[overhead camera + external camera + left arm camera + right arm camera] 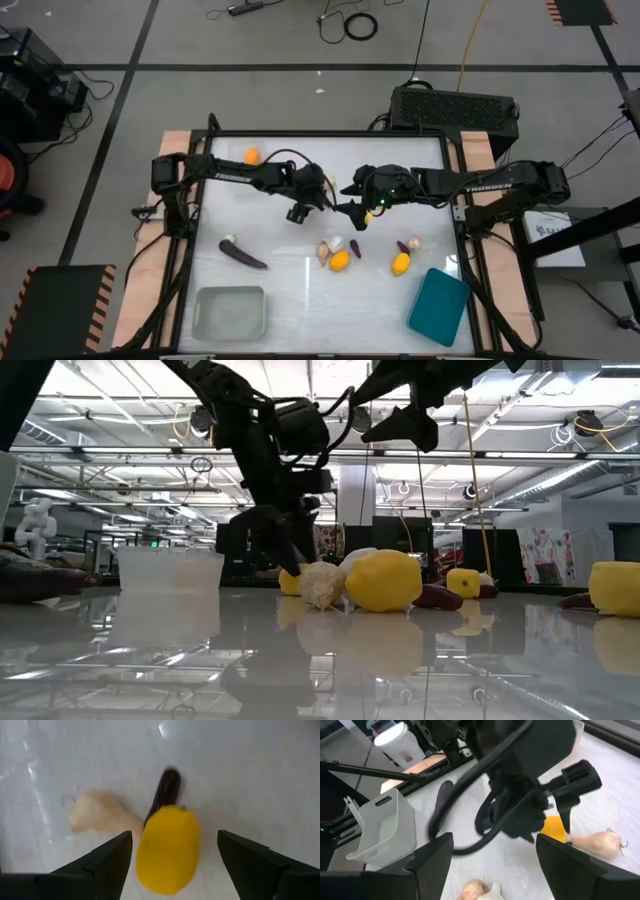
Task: Sort produce into baskets
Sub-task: Put the yellow lemon into the white bin
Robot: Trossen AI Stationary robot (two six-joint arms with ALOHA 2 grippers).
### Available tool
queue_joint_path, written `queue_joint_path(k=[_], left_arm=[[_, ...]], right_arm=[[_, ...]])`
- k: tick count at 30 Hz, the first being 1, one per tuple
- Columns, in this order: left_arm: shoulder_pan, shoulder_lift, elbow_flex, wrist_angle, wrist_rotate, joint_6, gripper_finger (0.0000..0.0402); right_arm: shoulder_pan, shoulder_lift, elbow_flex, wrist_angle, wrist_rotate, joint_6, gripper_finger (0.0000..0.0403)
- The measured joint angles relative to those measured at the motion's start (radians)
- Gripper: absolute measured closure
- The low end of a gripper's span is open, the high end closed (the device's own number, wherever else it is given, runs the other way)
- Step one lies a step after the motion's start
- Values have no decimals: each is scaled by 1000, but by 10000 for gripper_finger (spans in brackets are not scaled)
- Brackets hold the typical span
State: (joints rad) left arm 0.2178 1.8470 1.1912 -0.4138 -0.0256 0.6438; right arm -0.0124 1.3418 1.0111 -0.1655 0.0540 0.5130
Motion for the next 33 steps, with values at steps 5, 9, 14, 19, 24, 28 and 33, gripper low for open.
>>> queue_joint_path(k=[5,9,14,19,24,28,33], left_arm=[[33,27,0,4,28,-11,102],[37,53,0,1,43,-11,102],[37,66,-1,5,59,-61,102],[36,63,-1,1,62,-63,125],[36,62,-1,-22,65,-92,180],[37,29,15,-91,94,-162,219],[52,-72,41,-182,96,-197,223]], right_arm=[[2,0,0,-4,-12,0,124],[2,0,0,-4,-12,0,124],[1,0,0,-15,-11,-1,124],[1,0,0,-28,-10,-1,124],[1,0,0,-39,-8,-1,124],[1,0,0,-40,-8,-1,124],[1,0,0,-42,-8,-1,124]])
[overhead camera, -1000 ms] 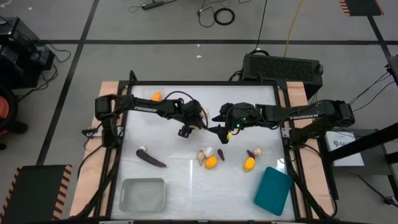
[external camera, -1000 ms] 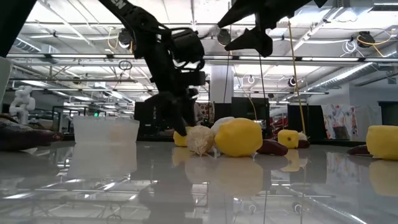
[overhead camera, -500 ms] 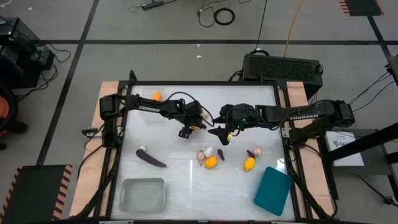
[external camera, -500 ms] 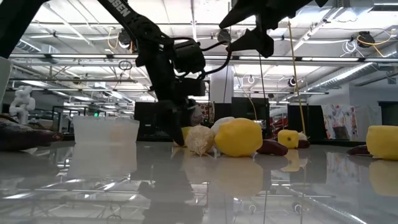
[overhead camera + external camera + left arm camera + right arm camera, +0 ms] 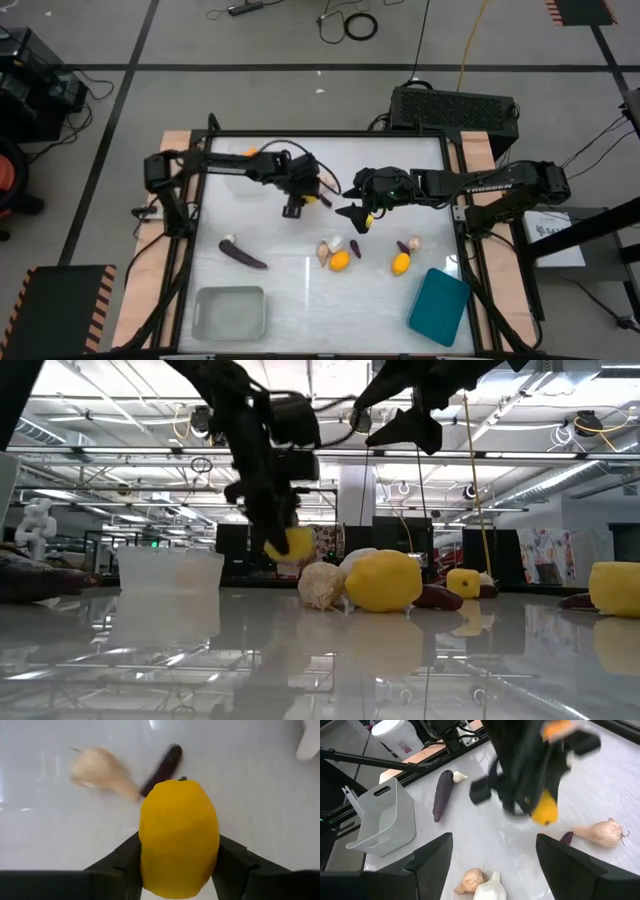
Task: Sort produce into baskets
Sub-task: Put the yellow lemon into the white bin
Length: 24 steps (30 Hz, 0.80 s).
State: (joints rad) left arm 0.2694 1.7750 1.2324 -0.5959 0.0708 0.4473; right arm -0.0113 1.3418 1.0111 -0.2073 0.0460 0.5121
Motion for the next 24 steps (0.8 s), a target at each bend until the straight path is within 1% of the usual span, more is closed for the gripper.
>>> queue_joint_path(k=[8,14,17,22,24], left_arm=[[51,-262,2,-143,15,-102,221],[149,-442,-8,-238,7,-159,221],[208,-522,-52,-248,4,-214,221],[320,-641,-192,-249,-56,-317,221],[365,-674,-256,-248,-63,-359,221]], right_arm=[[0,0,0,9,7,0,124],[-4,0,0,16,10,0,124],[-16,0,0,17,11,-2,124],[-39,0,0,17,11,-4,124],[-48,0,0,17,11,-21,124]])
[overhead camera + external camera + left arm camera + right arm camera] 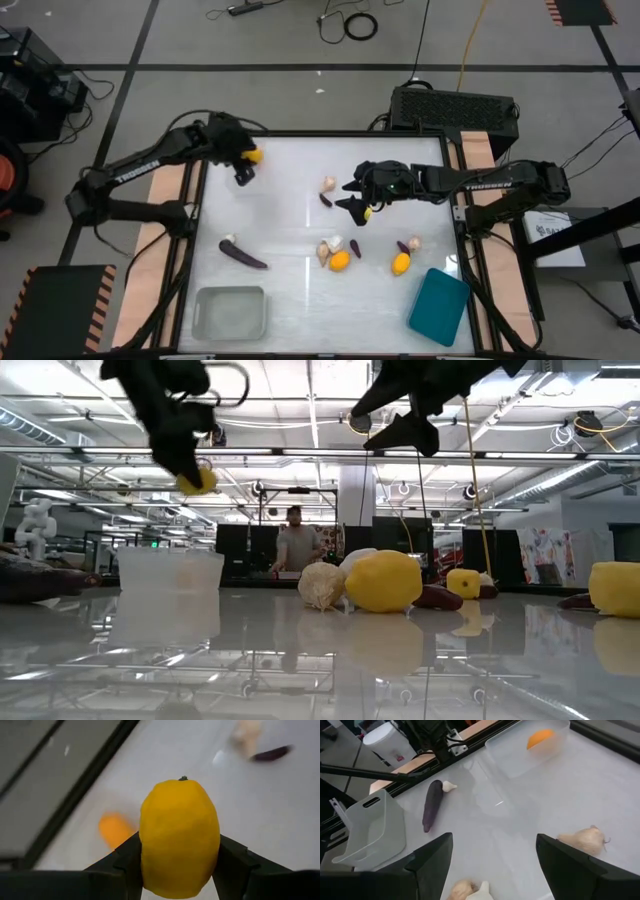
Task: Sort produce into baskets
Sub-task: Put the yellow lemon into the white bin
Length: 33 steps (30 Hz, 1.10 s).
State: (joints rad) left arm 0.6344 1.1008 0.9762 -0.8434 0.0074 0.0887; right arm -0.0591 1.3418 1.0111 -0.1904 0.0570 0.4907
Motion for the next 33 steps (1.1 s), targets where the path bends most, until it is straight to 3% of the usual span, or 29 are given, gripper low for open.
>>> queue_joint_path(k=[8,15,22,33], left_arm=[[126,-35,-225,106,-49,-318,221],[185,-29,-273,146,-165,-571,221],[197,-29,-272,273,-133,-639,221],[197,-28,-272,288,-141,-658,221]], right_arm=[[-41,0,0,21,0,-75,124],[-58,0,0,53,-1,-169,124],[-58,0,0,50,-7,-233,124],[-56,0,0,30,-53,-240,124]])
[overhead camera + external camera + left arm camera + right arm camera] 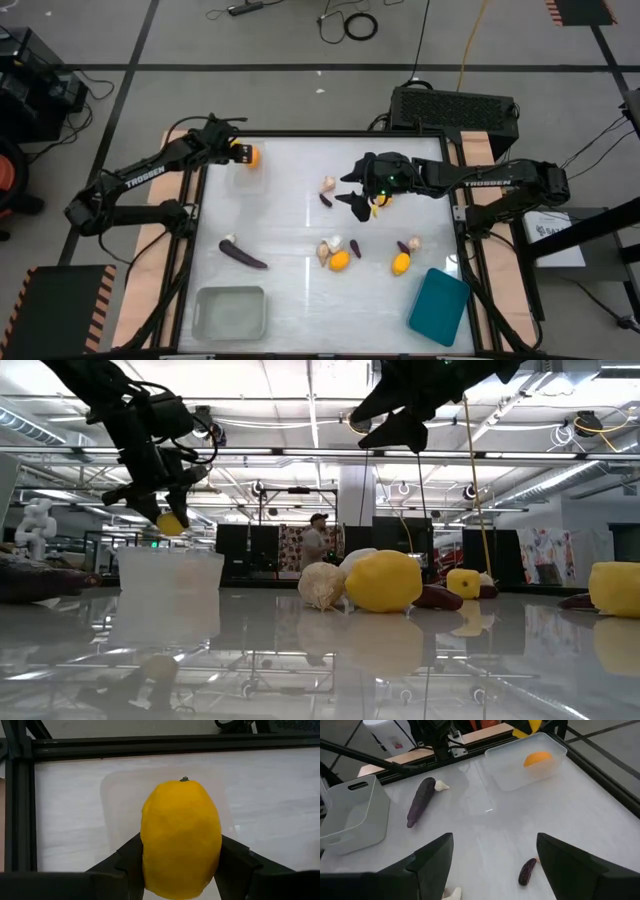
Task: Sort produce into baskets
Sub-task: Put the yellow lemon into the white bin
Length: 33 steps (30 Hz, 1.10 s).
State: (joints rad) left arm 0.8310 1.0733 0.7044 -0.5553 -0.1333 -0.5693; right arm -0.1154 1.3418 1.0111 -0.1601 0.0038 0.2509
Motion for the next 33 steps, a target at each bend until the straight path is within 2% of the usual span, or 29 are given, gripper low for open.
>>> queue_joint_path(k=[8,15,23,29,33], left_arm=[[0,0,0,-1,-41,10,189],[0,0,0,-2,-32,132,172],[0,6,0,-3,-36,236,171],[0,60,1,-15,-31,263,170],[0,107,1,-6,-31,266,151]], right_arm=[[0,0,0,19,-11,61,124],[13,0,0,9,-10,262,124],[79,0,0,15,-10,416,124],[156,0,0,22,-9,521,124],[200,0,0,22,-2,601,124]])
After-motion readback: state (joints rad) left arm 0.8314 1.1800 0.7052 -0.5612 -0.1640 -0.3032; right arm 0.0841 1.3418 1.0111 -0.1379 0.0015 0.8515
